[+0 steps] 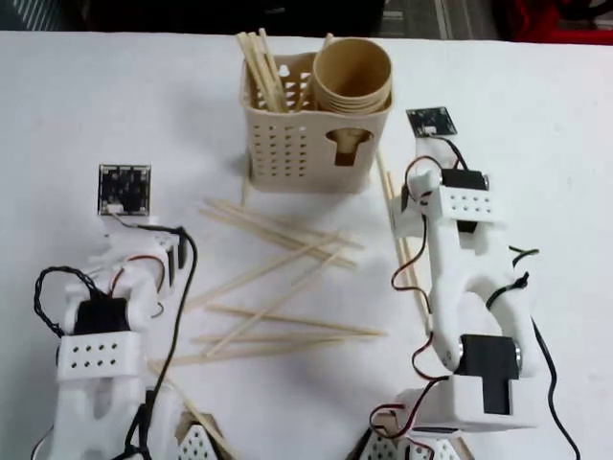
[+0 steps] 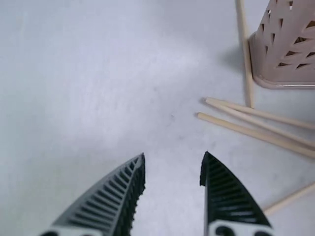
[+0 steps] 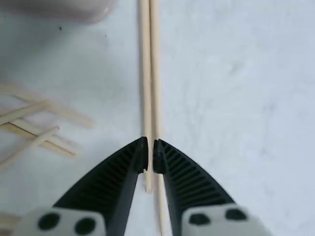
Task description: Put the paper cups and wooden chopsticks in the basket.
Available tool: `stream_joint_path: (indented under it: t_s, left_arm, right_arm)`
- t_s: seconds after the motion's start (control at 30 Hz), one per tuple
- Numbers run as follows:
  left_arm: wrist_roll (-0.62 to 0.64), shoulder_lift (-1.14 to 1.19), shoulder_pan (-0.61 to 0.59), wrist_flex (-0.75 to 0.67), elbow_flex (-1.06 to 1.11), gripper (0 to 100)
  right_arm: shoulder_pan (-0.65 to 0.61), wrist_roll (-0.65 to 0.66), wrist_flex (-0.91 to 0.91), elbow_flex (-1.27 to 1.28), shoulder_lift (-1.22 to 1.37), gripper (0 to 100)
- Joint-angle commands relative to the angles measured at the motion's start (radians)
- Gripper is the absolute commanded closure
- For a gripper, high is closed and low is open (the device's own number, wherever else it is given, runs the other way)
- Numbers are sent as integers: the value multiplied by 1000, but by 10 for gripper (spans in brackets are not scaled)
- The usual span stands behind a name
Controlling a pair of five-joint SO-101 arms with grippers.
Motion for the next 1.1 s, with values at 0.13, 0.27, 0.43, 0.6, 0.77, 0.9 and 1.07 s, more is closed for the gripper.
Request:
stream_joint_path:
  t_s: [0.13,0.27,0.43,0.6,0.77,0.9,1.07]
  left_arm:
    - [-8,-25,-12,-25,-8,808]
    - [-8,-25,-12,-25,-8,808]
    - [-8,-25,-12,-25,-8,808]
    - [-8,-25,-12,-25,-8,808]
    - [-8,-25,-12,-25,-8,808]
    - [-8,-25,-12,-25,-8,808]
    - [-8,-25,-12,-25,-8,808]
  right_arm:
    - [-64,-3,-24,-6,105,758]
    - [-56,5,-136,-6,209,758]
    - [-54,6,-234,-6,309,851]
    - [-53,78,-248,-6,314,967]
    - [-4,83,-242,-6,300,979]
    - [53,107,-188,-6,228,979]
    - [102,127,-128,-6,96,979]
